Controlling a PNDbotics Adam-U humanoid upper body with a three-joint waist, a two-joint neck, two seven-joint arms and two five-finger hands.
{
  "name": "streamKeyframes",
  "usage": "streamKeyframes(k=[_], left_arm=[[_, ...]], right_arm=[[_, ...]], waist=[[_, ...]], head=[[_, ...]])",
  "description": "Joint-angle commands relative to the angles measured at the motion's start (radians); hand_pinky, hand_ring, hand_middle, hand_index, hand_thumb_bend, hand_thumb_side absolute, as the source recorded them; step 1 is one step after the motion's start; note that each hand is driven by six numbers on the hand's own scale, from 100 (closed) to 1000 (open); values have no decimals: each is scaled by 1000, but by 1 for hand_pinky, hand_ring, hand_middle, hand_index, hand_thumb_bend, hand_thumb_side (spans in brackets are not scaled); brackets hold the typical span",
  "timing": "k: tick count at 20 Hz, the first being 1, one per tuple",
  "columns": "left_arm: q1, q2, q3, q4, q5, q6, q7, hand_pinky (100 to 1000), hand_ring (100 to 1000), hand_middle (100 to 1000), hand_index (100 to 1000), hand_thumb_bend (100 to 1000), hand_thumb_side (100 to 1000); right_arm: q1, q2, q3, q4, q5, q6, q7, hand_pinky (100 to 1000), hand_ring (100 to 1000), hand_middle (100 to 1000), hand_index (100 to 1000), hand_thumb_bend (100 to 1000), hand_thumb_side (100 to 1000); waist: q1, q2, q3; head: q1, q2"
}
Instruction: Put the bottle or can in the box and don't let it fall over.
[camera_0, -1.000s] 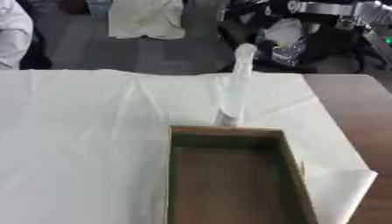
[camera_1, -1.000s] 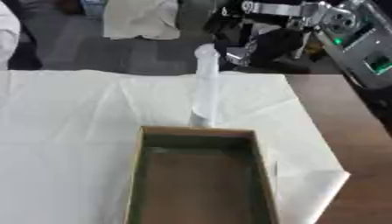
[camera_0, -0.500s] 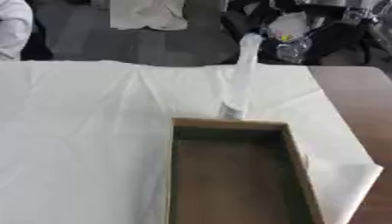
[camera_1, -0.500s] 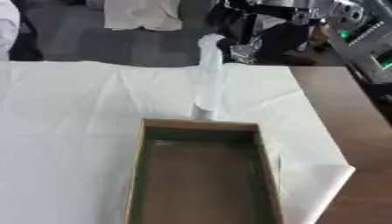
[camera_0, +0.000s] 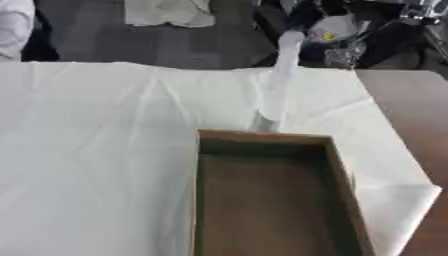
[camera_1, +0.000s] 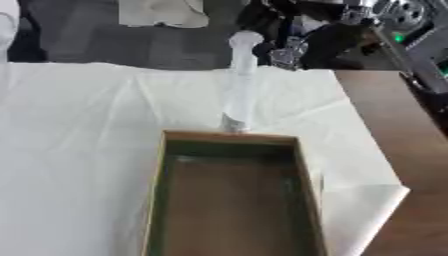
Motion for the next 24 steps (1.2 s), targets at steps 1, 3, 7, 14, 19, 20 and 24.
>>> streamKeyframes(k=[1, 3, 7, 14, 19, 20, 24], left_arm=[[-13, 15, 5, -19, 2, -2, -5, 777, 841, 816, 839, 254, 996], [-13, 15, 5, -20, 2, -1, -5, 777, 840, 814, 838, 254, 996], [-16, 13, 4, -21, 2, -1, -6, 778, 839, 812, 837, 254, 997], [-15, 8, 4, -22, 2, 0, -7, 779, 837, 809, 835, 255, 998], [-18, 7, 3, -24, 4, 0, -9, 780, 837, 808, 835, 256, 999], [-18, 6, 3, -23, 4, 1, -8, 780, 837, 807, 834, 255, 999], [-18, 4, 3, -23, 6, 1, -9, 780, 836, 807, 834, 255, 1000]], right_arm=[[-12, -42, -22, -25, -13, 2, -14, 844, 838, 767, 836, 167, 367], [-13, -42, -23, -25, -14, 3, -18, 844, 837, 765, 833, 170, 351], [-14, -39, -26, -12, -2, 23, -28, 830, 822, 746, 820, 246, 347], [-34, -24, -19, -9, -1, 42, -51, 829, 828, 741, 816, 239, 313], [-39, -21, -16, -4, 0, 49, -48, 828, 821, 734, 810, 238, 271], [-39, -21, -16, -2, 1, 51, -47, 828, 819, 730, 808, 236, 255], [-42, -18, -22, 12, -1, 57, -50, 827, 820, 731, 806, 236, 211]], waist=[[2, -13, 3], [0, -10, 6], [-4, -3, 11], [-6, 6, 18], [-10, 12, 21], [-11, 13, 22], [-12, 17, 23]], head=[[-8, -14], [-13, -19], [-23, -29], [-33, -35], [-40, -42], [-40, -42], [-40, -40]])
